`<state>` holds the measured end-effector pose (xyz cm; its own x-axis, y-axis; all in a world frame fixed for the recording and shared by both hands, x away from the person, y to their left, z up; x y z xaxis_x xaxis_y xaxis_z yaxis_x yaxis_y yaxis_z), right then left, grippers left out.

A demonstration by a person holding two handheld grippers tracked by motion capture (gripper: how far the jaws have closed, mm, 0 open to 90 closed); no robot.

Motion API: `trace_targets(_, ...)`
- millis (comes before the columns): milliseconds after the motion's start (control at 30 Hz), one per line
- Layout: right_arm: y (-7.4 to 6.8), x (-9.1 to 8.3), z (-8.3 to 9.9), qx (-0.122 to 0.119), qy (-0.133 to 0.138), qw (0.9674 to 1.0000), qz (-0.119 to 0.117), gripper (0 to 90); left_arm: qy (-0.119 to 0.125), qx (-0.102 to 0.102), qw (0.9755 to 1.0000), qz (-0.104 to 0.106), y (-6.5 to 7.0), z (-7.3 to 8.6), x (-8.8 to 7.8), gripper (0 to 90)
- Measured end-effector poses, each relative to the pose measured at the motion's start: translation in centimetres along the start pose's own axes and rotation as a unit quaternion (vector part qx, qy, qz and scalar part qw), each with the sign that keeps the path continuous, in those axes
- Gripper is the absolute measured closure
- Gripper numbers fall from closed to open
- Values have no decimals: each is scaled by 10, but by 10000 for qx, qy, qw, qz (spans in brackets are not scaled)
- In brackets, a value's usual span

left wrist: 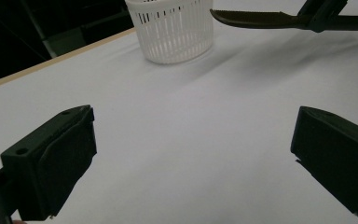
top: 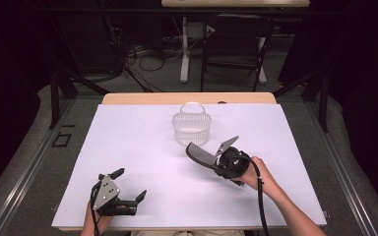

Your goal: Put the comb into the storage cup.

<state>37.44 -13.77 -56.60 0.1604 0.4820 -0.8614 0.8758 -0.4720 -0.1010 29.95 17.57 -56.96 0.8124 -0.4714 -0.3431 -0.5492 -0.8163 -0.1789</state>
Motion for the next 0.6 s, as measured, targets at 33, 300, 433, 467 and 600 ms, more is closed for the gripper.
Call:
trace_targets(33,0,0,0,-6,50,10000,-5,724,-4,-1,10000,-3,0,0,0,2)
trace_targets(300,0,-6,-2,-9,202,9998,22,724,-23,-8,10000,-6,-1,1,0,2)
trace_targets(433,0,-10,-3,-67,291,9996,26,724,-25,-18,10000,-4,-1,1,0,2)
trace_targets(467,0,-11,-3,-87,310,9995,33,724,-29,-20,10000,-20,-2,1,0,2)
trace_targets(600,0,-13,-4,-113,396,9991,59,724,-30,-54,10000,-11,-2,1,2,2)
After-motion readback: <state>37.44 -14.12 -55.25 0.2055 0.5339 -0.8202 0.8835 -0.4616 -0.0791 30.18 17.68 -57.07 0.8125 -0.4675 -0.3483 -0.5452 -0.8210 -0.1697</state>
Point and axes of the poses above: each handheld gripper's, and its own axes: x roughly forward along the jaws, z roughly out of its underside, y roughly to its right, the point moved 7 cm from there along x, roughly forward along the jaws, and after that the axes turned 9 degrees about -z, right-handed, at the moved point
